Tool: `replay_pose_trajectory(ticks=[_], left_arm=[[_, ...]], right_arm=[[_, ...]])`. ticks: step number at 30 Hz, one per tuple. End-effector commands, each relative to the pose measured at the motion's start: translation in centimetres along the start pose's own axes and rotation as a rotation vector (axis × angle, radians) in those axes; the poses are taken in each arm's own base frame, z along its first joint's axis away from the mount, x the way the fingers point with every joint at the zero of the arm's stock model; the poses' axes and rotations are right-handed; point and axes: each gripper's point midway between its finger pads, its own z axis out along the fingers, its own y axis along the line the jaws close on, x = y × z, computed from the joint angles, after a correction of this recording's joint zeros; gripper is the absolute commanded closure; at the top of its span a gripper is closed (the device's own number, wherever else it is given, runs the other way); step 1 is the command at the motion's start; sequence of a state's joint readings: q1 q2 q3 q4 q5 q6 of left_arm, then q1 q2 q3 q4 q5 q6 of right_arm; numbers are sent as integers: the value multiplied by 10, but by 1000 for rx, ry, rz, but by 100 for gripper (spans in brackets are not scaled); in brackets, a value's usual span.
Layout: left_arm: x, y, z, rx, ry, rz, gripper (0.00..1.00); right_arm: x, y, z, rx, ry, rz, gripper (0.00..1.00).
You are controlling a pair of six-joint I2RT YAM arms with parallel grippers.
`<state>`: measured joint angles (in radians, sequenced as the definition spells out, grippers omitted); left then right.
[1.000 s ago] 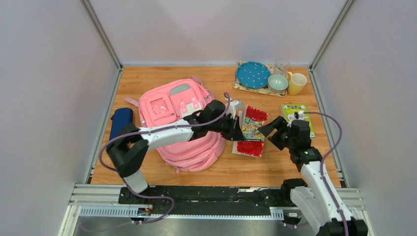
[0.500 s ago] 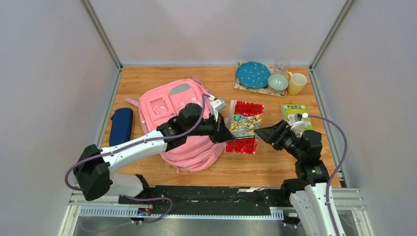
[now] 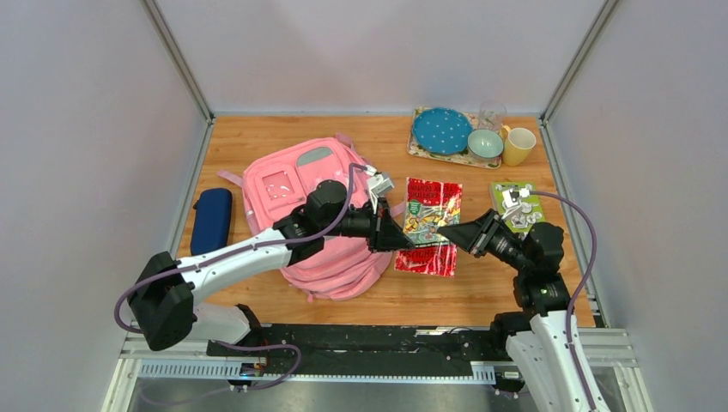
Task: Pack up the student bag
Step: Pick up the book from the center of the board.
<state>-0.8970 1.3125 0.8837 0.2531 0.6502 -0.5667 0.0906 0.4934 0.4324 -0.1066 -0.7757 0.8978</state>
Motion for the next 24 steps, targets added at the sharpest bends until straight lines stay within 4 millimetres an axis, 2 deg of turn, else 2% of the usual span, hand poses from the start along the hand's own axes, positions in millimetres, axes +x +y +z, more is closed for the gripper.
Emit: replay_pose_trajectory(ticks=[1, 2, 3, 5, 6, 8, 10, 11, 15, 17, 21, 22, 24], left_arm=[[-21, -12, -7, 3, -66, 138, 73], [-18, -3, -9, -51, -64, 135, 46], [-24, 9, -16, -140, -99, 138, 39], [-17, 26, -26, -230, -108, 130, 25], [-27, 32, -36, -284, -160, 137, 25], [-27, 42, -46, -336, -200, 112, 24], [-40, 43, -56, -355, -273, 100, 24], [-39, 46, -58, -362, -284, 93, 23], [-48, 42, -49, -285, -310, 54, 23], [-59, 33, -43, -226, -344, 37, 22], [-68, 25, -30, -121, -365, 4, 22], [-76, 16, -30, -79, -394, 1, 22], [-76, 13, -27, -36, -395, -4, 21]], right_arm=[[-9, 24, -5, -68, -35, -54, 100], [-11, 28, -7, -69, -46, -66, 100], [-10, 27, -9, -54, -47, -65, 100], [-12, 32, -11, -52, -48, -75, 100], [-10, 34, -12, -55, -41, -75, 100], [-9, 37, -14, -66, -35, -67, 100], [-6, 47, -16, -110, -23, -54, 100], [-5, 51, -17, -129, -18, -54, 100], [-2, 72, -25, -209, -5, -59, 100], [-1, 81, -29, -235, 1, -46, 100], [1, 101, -37, -301, 10, -68, 100], [2, 104, -38, -311, 14, -71, 100], [3, 110, -42, -333, 19, -76, 100]])
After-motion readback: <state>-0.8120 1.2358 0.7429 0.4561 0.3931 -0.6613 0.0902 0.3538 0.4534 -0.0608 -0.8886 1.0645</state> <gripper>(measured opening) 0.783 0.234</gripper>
